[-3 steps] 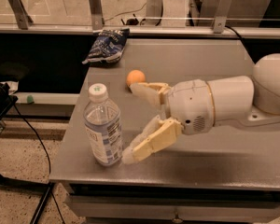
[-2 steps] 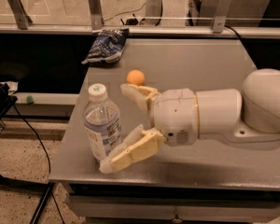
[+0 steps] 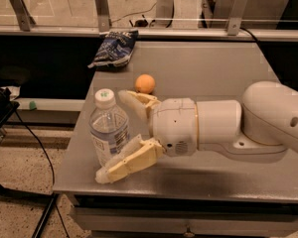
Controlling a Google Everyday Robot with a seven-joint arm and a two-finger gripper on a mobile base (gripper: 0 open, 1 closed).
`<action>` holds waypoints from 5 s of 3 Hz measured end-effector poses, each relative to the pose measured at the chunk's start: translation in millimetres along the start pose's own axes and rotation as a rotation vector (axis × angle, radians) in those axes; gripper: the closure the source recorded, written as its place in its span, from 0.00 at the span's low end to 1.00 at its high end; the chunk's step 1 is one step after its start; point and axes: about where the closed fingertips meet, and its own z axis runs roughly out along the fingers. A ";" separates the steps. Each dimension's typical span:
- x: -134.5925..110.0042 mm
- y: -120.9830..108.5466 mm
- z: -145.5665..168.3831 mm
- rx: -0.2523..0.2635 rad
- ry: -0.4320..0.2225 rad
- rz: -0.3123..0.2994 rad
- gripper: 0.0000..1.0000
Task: Knock blue plastic bottle over
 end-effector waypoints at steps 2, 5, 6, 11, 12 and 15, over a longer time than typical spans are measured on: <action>26.1 -17.7 33.4 0.052 -0.091 -0.091 0.00; 5.8 -13.5 3.9 0.123 -0.139 -0.124 0.72; -33.6 -20.7 -5.3 0.122 -0.046 -0.197 0.96; -36.0 -135.4 -73.2 0.056 0.563 -0.123 1.00; 15.9 -143.6 -113.3 0.013 0.827 -0.046 1.00; 112.7 -30.5 -164.9 -0.177 1.251 0.080 0.63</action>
Offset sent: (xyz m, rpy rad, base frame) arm 0.0330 0.0350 -0.0446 0.1031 -0.1655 -0.0702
